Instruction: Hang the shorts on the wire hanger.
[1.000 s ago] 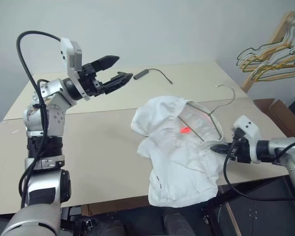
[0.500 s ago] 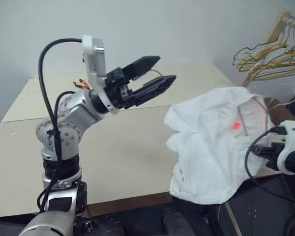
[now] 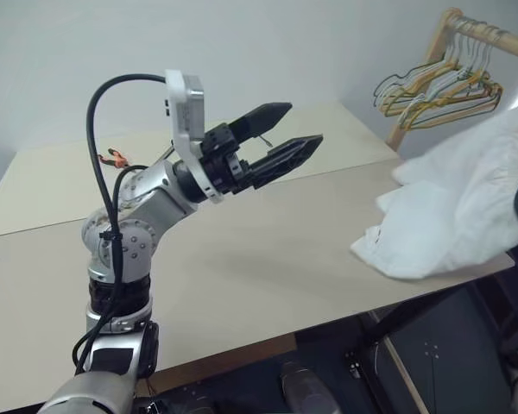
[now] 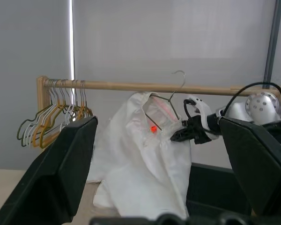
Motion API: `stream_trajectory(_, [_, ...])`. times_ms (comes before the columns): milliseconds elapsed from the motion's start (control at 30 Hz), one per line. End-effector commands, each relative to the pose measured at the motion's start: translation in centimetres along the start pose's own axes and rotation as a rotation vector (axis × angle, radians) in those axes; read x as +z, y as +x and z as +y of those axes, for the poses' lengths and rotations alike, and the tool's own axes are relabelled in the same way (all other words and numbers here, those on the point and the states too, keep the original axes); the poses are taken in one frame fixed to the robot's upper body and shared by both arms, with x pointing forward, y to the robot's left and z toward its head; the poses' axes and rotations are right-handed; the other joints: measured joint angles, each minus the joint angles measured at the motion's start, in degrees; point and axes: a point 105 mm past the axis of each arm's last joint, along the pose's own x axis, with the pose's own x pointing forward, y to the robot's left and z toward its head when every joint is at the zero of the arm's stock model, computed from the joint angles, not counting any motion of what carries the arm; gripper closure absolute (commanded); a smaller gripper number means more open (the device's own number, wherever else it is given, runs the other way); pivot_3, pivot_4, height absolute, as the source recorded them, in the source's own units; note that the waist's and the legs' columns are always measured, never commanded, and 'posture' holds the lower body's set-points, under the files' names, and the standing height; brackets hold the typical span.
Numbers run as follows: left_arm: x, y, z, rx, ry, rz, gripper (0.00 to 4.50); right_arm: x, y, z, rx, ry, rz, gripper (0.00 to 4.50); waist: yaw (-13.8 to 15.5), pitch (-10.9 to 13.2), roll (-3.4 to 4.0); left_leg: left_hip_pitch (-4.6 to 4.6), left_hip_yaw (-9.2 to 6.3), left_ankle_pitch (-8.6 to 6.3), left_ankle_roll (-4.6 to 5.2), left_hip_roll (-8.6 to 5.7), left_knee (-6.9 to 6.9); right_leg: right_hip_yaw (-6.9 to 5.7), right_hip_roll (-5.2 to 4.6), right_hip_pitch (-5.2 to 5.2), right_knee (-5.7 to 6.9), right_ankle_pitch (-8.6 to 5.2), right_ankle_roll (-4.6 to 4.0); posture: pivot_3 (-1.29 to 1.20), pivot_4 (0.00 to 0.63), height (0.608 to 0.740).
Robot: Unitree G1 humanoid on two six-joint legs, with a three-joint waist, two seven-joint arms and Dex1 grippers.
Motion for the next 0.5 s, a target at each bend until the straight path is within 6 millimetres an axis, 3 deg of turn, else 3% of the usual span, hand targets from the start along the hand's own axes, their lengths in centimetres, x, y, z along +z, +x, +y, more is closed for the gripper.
stream_trajectory(33, [0.9, -0.2, -0.3, 0.000, 0.046, -0.027, 0.03, 2.0, -0.7, -0.3, -0.030, 0.082, -0.025, 4.50, -0.1, 0.0, 0.00, -0.01, 0.00, -0.02, 0.04, 0.00, -0.01, -0.01, 0.00, 0.00, -0.04, 0.00, 0.01, -0.27, 0.075, 0.740])
stream_trajectory(200, [1.0, -0.3, -0.3, 0.001, 0.053, -0.027, 0.03, 2.6, -0.3, -1.7, -0.098, 0.238, 0.040, 4.50, -0.1, 0.1, 0.13, -0.04, 0.06, -0.11, 0.18, -0.01, -0.10, 0.04, -0.02, -0.01, -0.25, -0.03, 0.05, -0.26, 0.071, 0.740])
stream_trajectory(500, [1.0, -0.5, -0.4, -0.006, 0.064, -0.028, 0.03, 0.9, 0.0, -5.0, -0.253, 0.384, 0.128, 4.50, 0.2, 0.0, 0.33, -0.08, 0.08, -0.11, 0.20, -0.09, -0.80, 0.10, -0.07, -0.02, -0.81, 0.03, -0.16, -0.26, 0.053, 0.740])
